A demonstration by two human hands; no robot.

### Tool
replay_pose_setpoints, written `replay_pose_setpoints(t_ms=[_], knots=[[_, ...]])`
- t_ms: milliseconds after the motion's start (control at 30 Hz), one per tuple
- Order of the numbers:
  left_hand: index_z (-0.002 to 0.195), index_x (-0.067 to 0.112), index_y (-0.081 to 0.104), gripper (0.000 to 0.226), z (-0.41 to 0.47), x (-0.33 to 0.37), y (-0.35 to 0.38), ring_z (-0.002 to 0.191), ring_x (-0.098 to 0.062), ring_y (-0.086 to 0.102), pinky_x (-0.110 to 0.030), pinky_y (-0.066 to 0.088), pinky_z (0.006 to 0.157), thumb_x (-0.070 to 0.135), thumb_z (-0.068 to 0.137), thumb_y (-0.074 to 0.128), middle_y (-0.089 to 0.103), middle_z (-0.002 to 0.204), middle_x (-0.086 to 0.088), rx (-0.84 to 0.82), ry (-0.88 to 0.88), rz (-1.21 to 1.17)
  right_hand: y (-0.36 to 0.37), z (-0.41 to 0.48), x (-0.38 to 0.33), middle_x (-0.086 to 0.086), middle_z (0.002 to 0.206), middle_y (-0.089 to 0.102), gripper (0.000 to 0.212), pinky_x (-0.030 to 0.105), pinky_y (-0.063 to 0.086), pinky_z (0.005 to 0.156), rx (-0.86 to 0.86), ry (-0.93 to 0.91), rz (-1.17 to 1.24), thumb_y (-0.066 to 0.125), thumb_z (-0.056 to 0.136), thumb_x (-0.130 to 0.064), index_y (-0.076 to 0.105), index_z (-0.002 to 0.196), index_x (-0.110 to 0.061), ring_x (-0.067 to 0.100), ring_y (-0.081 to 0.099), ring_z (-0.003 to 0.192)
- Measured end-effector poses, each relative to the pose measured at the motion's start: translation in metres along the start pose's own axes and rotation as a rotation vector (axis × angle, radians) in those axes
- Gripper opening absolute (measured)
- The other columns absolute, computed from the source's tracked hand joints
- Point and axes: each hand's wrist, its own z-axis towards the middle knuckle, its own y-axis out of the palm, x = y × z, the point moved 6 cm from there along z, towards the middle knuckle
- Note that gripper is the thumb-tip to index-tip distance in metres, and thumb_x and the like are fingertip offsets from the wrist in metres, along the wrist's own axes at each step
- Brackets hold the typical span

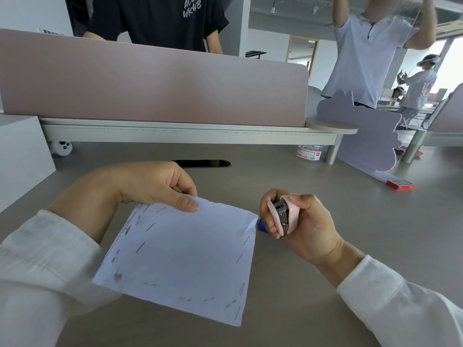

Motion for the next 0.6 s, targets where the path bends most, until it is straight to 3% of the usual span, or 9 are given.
replay_pose_setpoints(t_ms=[367, 433, 600], knots=[[0.067, 0.025, 0.072, 0.054, -0.001, -0.001, -0.005, 0.057, -0.008, 0.065, -0.016, 0.048, 0.053, 0.072, 0.041, 0.071, 0.073, 0.065, 0.006, 0.041, 0.007, 0.007, -0.005, 0.001, 0.005, 0.002, 0.055, 0.057, 0.042, 0.018, 0.038, 0.044, 0.077, -0.016, -0.038, 0.067, 0.049, -0.05, 0.063, 0.069, -0.012, 0.012, 0.049, 0.044], [0.066, 0.025, 0.072, 0.053, -0.001, -0.001, -0.007, 0.056, -0.007, 0.063, -0.016, 0.047, 0.053, 0.072, 0.042, 0.071, 0.071, 0.063, 0.006, 0.058, 0.014, -0.004, -0.008, 0.001, 0.009, 0.003, 0.056, 0.057, 0.033, 0.019, 0.038, 0.045, 0.123, -0.013, -0.067, 0.059, 0.056, -0.041, 0.063, 0.071, -0.012, 0.013, 0.049, 0.045], [0.061, 0.027, 0.066, 0.05, -0.002, -0.001, -0.012, 0.054, -0.004, 0.053, -0.012, 0.04, 0.055, 0.075, 0.048, 0.065, 0.062, 0.058, 0.014, 0.121, 0.031, -0.008, -0.011, -0.002, 0.012, 0.002, 0.066, 0.061, 0.041, 0.025, 0.042, 0.053, 0.172, -0.003, -0.192, 0.045, 0.075, -0.041, 0.058, 0.089, -0.005, 0.019, 0.054, 0.056]])
